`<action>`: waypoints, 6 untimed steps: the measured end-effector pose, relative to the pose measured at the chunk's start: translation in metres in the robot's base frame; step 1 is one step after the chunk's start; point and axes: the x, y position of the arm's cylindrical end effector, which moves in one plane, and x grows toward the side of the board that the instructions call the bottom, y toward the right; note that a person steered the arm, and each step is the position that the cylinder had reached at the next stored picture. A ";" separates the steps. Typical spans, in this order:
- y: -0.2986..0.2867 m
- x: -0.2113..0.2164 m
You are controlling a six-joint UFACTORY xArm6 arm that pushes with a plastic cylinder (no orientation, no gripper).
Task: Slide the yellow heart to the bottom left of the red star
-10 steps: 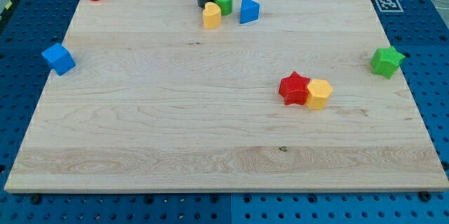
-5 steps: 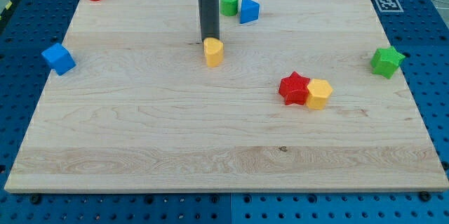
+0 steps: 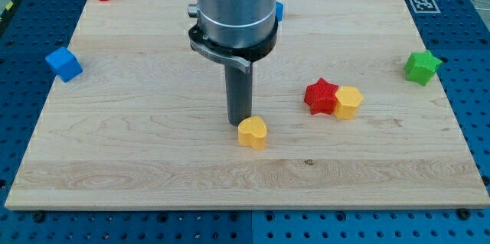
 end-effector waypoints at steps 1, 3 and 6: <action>0.000 0.009; 0.037 -0.018; 0.054 0.004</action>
